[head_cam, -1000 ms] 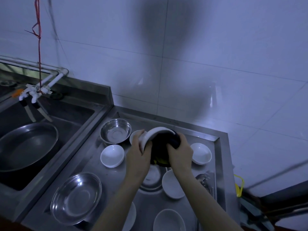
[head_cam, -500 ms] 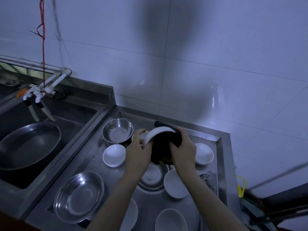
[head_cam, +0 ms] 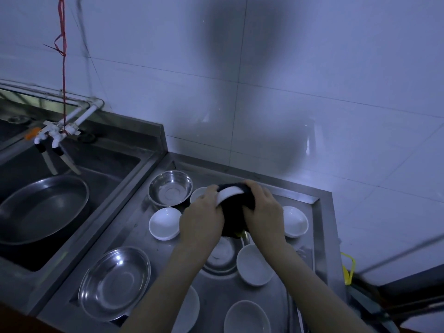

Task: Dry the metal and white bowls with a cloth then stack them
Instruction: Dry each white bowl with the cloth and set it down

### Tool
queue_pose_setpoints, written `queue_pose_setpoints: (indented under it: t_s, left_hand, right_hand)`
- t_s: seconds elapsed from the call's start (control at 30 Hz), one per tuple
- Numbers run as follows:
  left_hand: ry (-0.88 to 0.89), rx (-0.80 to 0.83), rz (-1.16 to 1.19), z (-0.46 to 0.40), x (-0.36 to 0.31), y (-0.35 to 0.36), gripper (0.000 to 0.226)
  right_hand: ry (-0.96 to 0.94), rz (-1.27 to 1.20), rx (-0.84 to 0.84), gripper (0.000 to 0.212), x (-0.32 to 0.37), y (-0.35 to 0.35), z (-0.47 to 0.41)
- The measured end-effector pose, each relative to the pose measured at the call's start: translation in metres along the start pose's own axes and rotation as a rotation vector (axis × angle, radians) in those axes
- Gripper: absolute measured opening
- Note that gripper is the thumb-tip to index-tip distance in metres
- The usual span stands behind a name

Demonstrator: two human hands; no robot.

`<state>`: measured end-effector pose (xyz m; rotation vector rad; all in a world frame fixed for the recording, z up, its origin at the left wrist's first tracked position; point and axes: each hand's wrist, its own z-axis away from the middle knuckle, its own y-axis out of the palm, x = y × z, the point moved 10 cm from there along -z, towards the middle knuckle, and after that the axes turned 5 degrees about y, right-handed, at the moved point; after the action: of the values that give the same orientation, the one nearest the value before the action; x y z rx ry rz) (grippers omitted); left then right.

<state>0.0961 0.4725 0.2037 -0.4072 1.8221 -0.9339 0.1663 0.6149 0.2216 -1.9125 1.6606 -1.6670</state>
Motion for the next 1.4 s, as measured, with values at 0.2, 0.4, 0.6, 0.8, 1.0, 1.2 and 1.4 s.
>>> queue_pose_setpoints:
  t_s: [0.2,0.4,0.6,0.8,1.0,1.2,1.4]
  left_hand:
    - [-0.231,0.160,0.328,0.014,0.027,0.028,0.022]
    - [-0.016,0.187,-0.265,-0.003,-0.003,0.016,0.024]
    - [-0.044,-0.022,0.125,0.000,0.008,-0.003,0.024]
    - [-0.241,0.172,0.237,0.012,0.029,0.033,0.016]
    - [0.005,0.225,-0.341,-0.006,-0.005,0.018,0.016]
    - [-0.061,0.183,-0.056,-0.009,0.009,0.000,0.022]
    - [-0.507,0.285,0.767,0.014,0.030,0.036,0.037]
  right_hand:
    - [0.392,-0.370,0.048,0.044,-0.039,0.007,0.007]
    - [-0.123,0.176,0.033,0.048,0.008,0.013,0.003]
    - [0.174,-0.177,-0.027,0.043,-0.022,0.000,0.000]
    - [0.351,-0.312,0.022,0.043,-0.038,0.006,0.003]
    - [-0.204,0.281,0.002,0.041,0.017,0.009,-0.001]
    - [0.001,0.105,0.009,0.045,-0.009,0.006,-0.006]
    - [-0.051,-0.039,-0.072,0.063,-0.005,-0.002,0.013]
